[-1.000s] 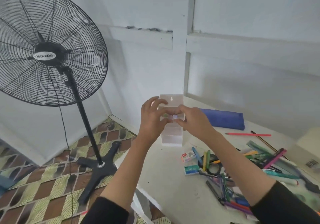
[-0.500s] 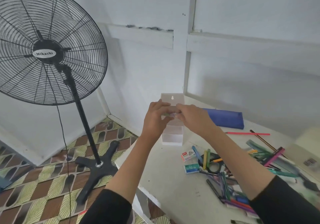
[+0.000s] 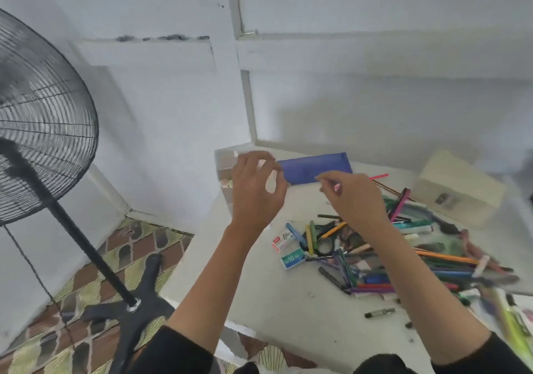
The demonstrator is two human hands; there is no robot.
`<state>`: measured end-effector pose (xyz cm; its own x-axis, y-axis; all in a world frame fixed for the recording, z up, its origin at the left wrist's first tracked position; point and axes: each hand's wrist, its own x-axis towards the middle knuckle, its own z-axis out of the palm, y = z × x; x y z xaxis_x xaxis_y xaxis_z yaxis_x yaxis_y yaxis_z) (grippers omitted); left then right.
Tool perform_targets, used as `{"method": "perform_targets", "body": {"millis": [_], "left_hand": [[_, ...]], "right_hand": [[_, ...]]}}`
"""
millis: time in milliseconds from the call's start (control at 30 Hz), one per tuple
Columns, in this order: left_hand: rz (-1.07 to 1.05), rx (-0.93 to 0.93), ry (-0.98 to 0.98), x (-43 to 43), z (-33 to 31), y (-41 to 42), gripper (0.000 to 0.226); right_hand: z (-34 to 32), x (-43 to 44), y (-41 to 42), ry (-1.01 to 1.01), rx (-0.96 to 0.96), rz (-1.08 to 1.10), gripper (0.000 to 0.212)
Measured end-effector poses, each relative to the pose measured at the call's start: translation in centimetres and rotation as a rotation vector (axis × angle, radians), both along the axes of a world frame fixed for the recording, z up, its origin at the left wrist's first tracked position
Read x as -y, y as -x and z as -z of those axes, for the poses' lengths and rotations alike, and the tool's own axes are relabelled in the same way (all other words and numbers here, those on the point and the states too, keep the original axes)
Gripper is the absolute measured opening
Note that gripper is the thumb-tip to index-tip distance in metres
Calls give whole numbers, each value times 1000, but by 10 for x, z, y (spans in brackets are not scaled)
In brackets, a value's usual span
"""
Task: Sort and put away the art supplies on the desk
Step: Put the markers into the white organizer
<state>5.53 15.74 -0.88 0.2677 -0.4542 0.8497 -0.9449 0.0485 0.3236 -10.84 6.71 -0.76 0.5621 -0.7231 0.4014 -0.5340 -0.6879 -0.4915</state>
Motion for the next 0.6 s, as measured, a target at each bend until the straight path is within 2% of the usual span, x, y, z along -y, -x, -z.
{"method": "perform_targets", "body": {"millis": [233,400,500,600], "left_hand": [[446,34,-142,47,37,81,8],[805,165,-383,58,51,150,9],[927,245,-481,60,59,182,13],[931,284,-623,62,74,204,10]], "right_hand": [[42,-20,120,-244,-11,468,21],[71,-42,210,-373,-33,765,19],[78,-52,258,-401,-92,884,19],[83,-56,290,-432,-185,909,17]]}}
